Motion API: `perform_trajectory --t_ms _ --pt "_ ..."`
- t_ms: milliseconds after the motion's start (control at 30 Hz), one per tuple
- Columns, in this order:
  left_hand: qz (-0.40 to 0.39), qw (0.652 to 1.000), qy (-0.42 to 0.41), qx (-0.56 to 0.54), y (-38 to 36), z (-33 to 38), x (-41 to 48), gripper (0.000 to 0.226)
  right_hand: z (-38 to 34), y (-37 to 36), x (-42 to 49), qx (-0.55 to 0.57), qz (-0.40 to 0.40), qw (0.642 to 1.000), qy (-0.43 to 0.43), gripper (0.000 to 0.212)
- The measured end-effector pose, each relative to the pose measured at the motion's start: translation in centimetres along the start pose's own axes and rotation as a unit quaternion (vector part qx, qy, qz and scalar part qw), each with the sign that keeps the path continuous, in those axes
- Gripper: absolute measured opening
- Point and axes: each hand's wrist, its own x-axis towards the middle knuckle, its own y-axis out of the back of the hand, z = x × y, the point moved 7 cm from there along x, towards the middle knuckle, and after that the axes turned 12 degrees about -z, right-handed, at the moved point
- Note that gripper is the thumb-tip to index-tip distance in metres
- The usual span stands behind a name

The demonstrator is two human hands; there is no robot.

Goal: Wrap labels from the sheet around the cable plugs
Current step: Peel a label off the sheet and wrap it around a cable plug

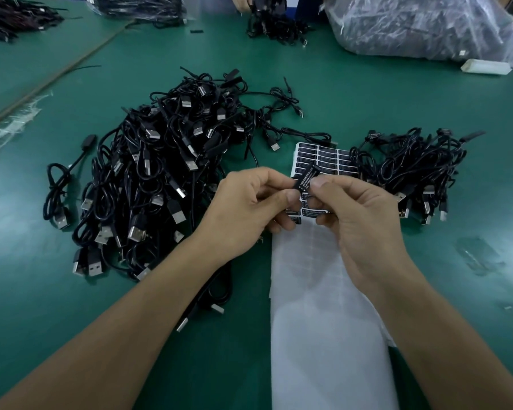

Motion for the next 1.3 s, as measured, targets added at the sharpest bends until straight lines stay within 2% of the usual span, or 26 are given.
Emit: perform_trajectory --t_ms 233,667,867,1300 --pt "-0.033 0.999 0.002 0.009 -0.5 0.1 0.0 0.006 0.2 0.1 0.0 -0.023 0.019 1.000 0.007 0.019" --pt "-0.042 0.999 0.018 -0.017 -0.4 0.2 -0.1 0.006 -0.1 0.0 0.1 -0.020 0.021 0.999 0.032 0.009" --pt "-0.043 0.999 0.024 -0.018 -0.4 0.3 -0.2 0.008 -0.7 -0.2 -0.1 -0.038 0.022 0.997 0.069 0.014" --pt "-0.042 0.998 0.045 -0.025 -0.4 0.2 -0.1 0.005 -1.2 -0.3 -0.6 -0.136 0.050 0.983 0.116 0.013"
